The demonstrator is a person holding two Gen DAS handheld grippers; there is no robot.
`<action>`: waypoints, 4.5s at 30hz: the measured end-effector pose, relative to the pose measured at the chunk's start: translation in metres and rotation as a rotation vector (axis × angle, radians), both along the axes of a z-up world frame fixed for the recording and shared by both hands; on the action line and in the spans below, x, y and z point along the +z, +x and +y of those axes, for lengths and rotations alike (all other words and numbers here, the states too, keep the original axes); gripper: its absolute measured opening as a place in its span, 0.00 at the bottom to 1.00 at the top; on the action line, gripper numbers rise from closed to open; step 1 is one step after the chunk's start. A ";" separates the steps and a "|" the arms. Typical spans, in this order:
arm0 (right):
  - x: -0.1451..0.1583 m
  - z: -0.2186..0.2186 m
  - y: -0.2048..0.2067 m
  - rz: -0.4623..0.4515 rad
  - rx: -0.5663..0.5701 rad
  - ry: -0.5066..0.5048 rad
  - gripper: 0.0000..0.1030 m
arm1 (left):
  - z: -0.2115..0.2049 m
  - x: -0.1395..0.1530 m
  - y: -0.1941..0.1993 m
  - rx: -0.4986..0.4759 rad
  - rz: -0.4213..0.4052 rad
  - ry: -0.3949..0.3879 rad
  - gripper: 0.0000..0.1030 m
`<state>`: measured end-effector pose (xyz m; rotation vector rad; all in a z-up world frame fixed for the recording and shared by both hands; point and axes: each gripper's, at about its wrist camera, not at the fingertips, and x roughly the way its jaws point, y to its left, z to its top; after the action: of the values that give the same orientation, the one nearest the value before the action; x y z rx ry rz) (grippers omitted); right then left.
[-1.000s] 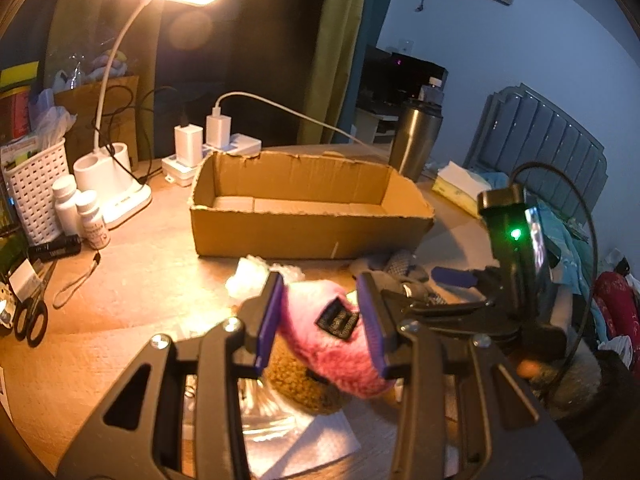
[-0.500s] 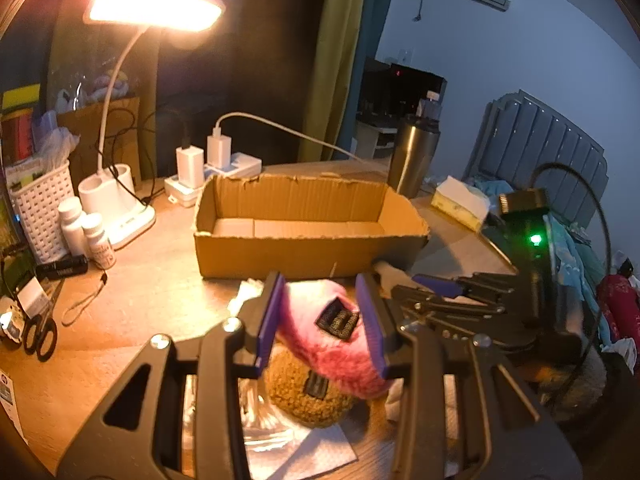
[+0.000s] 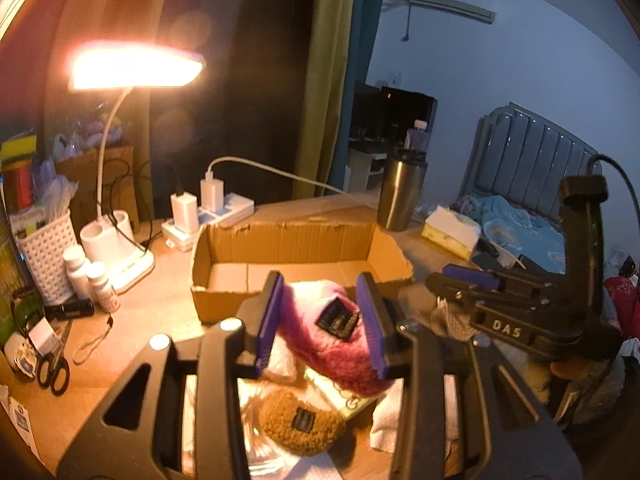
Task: Organize soft objects
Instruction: 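Lift and carry the pink pouch and grey sock over the cardboard box with both tools, then open both tools to drop the pouch and sock into the box, then move both open tools back to the items on the table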
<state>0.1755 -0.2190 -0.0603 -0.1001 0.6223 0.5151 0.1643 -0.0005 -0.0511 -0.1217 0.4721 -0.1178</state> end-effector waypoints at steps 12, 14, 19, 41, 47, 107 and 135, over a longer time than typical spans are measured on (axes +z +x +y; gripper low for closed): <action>-0.017 -0.002 0.005 0.074 0.027 -0.040 0.14 | -0.001 0.012 0.006 0.009 -0.032 0.006 0.38; -0.030 0.003 0.003 0.111 0.036 -0.069 0.33 | 0.000 0.009 0.005 0.013 -0.025 0.006 0.38; -0.061 0.014 -0.002 0.187 0.060 -0.115 0.43 | 0.001 -0.001 0.002 0.020 0.000 0.000 0.38; 0.015 0.000 0.000 0.020 0.101 0.016 0.24 | -0.007 0.018 0.012 -0.014 -0.055 0.027 0.38; 0.038 -0.002 0.009 -0.042 0.119 0.042 0.24 | -0.011 0.028 0.024 -0.022 -0.093 0.038 0.38; -0.011 0.020 0.136 0.064 0.107 0.117 0.46 | -0.014 -0.053 0.175 -0.027 0.169 -0.024 0.57; 0.032 0.021 0.029 -0.069 0.096 0.066 0.54 | 0.009 0.000 0.054 0.007 -0.014 -0.054 0.67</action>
<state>0.2048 -0.1985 -0.0283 -0.0857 0.5341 0.6222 0.2182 0.0086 -0.0511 -0.1751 0.4548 -0.1243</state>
